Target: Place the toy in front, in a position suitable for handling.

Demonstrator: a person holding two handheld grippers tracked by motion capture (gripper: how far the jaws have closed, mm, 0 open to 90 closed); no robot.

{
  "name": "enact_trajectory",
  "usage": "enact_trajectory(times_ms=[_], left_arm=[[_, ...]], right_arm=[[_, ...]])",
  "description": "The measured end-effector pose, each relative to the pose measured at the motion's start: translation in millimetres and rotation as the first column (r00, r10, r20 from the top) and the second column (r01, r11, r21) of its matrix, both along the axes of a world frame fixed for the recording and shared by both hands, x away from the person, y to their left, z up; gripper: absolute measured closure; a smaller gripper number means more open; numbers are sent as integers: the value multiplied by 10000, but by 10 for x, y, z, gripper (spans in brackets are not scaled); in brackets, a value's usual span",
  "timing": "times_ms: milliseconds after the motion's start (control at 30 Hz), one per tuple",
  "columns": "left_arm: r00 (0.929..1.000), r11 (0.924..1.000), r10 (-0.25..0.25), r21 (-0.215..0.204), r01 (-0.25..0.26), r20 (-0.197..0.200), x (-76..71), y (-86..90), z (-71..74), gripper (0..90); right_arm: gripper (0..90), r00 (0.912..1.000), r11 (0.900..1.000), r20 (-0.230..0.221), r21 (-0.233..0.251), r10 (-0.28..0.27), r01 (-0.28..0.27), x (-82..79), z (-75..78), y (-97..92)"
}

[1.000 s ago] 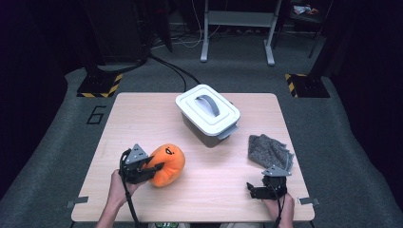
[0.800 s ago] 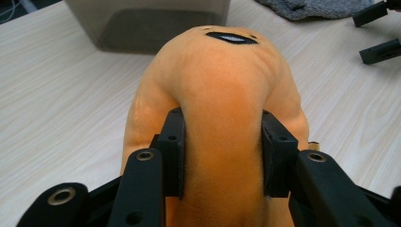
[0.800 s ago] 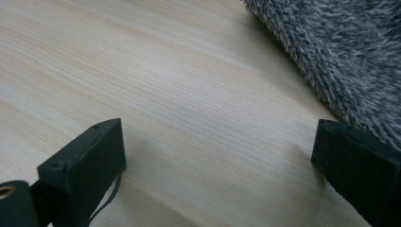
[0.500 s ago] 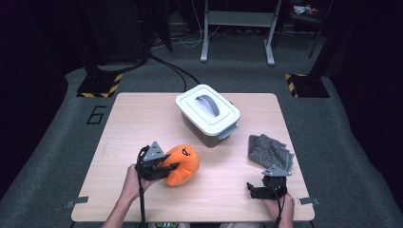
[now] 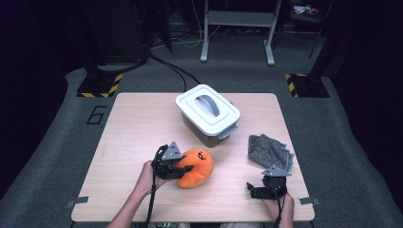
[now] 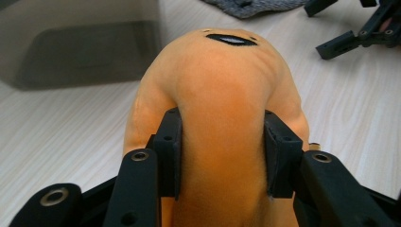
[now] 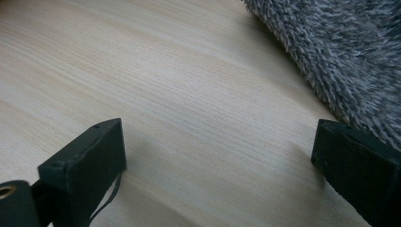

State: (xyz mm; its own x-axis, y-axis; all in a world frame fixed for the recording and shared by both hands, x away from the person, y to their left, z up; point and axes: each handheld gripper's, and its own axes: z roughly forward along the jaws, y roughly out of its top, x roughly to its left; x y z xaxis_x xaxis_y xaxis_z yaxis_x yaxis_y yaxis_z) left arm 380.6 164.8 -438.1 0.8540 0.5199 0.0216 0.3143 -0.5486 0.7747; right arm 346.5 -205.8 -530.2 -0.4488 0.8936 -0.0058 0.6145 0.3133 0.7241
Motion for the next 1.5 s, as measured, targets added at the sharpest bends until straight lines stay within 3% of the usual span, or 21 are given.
enact_trajectory(times_ms=[167,267,367,567,700,800,900,933,1100,1167,1200,1233,1433,1467,1500], left_arm=[[9992,9994,-338,11,339,-225,45,-95,-31,565],[9963,9970,-712,274,726,-471,85,-175,-109,543],[9962,9977,-665,91,671,-556,97,-177,-148,519],[9969,9995,-202,-242,185,-762,97,-142,-151,306],[9946,9981,157,-579,-217,-1028,73,-88,-120,251],[9931,9944,736,-689,-801,-916,6,-34,-90,179],[9916,9930,833,-749,-909,-991,-26,-1,-74,147],[9876,9887,1201,-781,-1282,-1006,-67,17,-66,125],[9788,9791,1711,-910,-1816,-1124,-157,50,-64,9],[9686,9683,2233,-893,-2333,-1089,-199,81,-66,0],[9591,9606,2578,-759,-2675,-1169,-238,100,-79,0],[9591,9606,2578,-759,-2675,-1169,-238,100,-79,0],[9377,9425,3235,-441,-3312,-1269,-325,115,-155,1],[9367,9424,3237,-426,-3317,-1332,-328,118,-166,7],[9307,9371,3366,-458,-3460,-1430,-336,114,-185,14]], right_arm=[[29,10000,10000,-2,0,-2,2,0,0,0],[29,10000,10000,-13,10,-17,17,-1,0,1],[29,10000,10000,-17,18,-23,24,-2,0,1],[31,10000,10000,1,-16,-2,2,-1,0,-1],[31,10000,10000,2,-13,-2,2,-2,0,-1],[34,10000,10000,7,-13,14,-14,-1,0,-2],[36,10000,10000,6,14,32,-32,-3,1,0],[36,10000,10000,-1,14,29,-29,-4,1,0],[38,10000,10000,9,18,57,-57,-4,1,0],[38,10000,10000,9,18,57,-57,-4,1,0],[38,10000,10000,11,21,56,-56,-4,1,1],[38,10000,10000,11,21,56,-56,-4,1,1],[39,10000,10000,-22,6,75,-75,-6,3,0],[39,10000,10000,-23,11,75,-75,-6,3,0],[39,10000,10000,-21,4,75,-75,-6,3,0]])
